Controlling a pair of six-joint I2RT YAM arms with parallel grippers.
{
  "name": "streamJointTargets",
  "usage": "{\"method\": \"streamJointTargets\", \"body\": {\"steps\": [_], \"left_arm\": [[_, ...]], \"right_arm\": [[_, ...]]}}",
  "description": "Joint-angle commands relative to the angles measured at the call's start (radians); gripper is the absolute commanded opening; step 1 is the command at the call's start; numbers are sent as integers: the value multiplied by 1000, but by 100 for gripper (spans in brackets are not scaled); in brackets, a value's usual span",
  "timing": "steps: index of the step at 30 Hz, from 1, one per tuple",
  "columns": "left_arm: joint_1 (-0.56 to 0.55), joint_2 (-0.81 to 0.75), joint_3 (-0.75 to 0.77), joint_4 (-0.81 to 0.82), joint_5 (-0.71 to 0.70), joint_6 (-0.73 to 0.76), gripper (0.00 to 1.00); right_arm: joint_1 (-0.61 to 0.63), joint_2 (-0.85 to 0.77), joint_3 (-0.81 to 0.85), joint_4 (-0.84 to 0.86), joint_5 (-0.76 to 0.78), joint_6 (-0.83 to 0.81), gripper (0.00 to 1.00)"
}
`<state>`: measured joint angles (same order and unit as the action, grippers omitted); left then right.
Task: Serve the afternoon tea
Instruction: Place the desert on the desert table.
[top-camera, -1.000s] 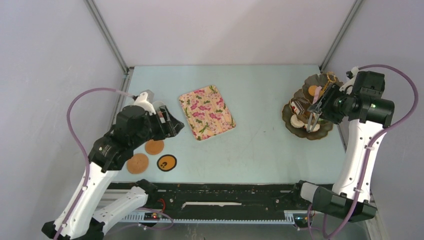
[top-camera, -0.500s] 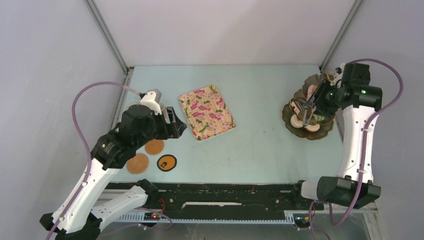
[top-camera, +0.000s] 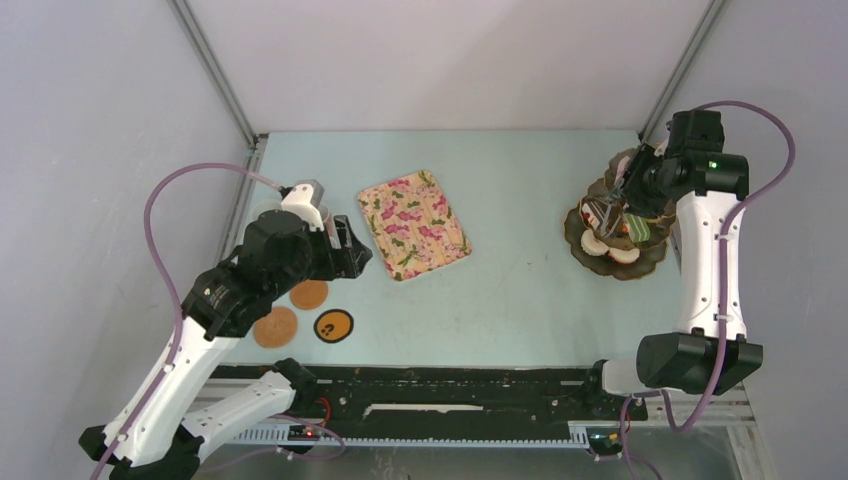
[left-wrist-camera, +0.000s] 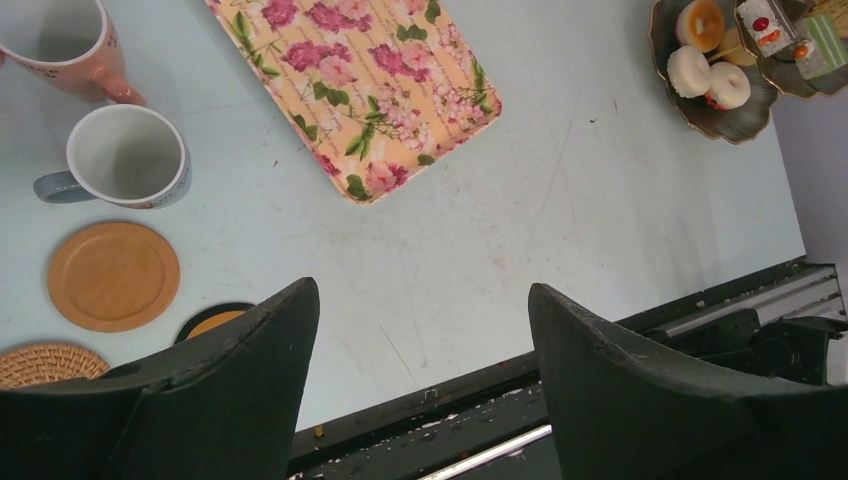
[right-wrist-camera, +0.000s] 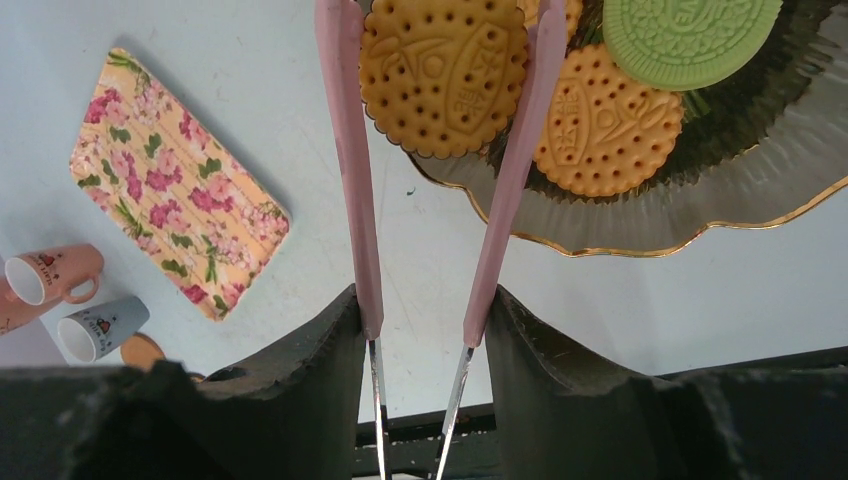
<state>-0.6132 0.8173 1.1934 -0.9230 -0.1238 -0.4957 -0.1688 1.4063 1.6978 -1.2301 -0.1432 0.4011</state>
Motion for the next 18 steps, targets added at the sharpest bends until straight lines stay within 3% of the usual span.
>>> {"method": "streamJointTargets", "body": {"steps": [1, 18], "left_arm": [[-10, -10, 30, 18, -17, 23, 83], [-23, -11, 35, 14, -34, 31, 85]], "right_arm": [[9, 2, 50, 26, 41, 8, 1], [10, -23, -29, 36, 85, 4, 30]]}}
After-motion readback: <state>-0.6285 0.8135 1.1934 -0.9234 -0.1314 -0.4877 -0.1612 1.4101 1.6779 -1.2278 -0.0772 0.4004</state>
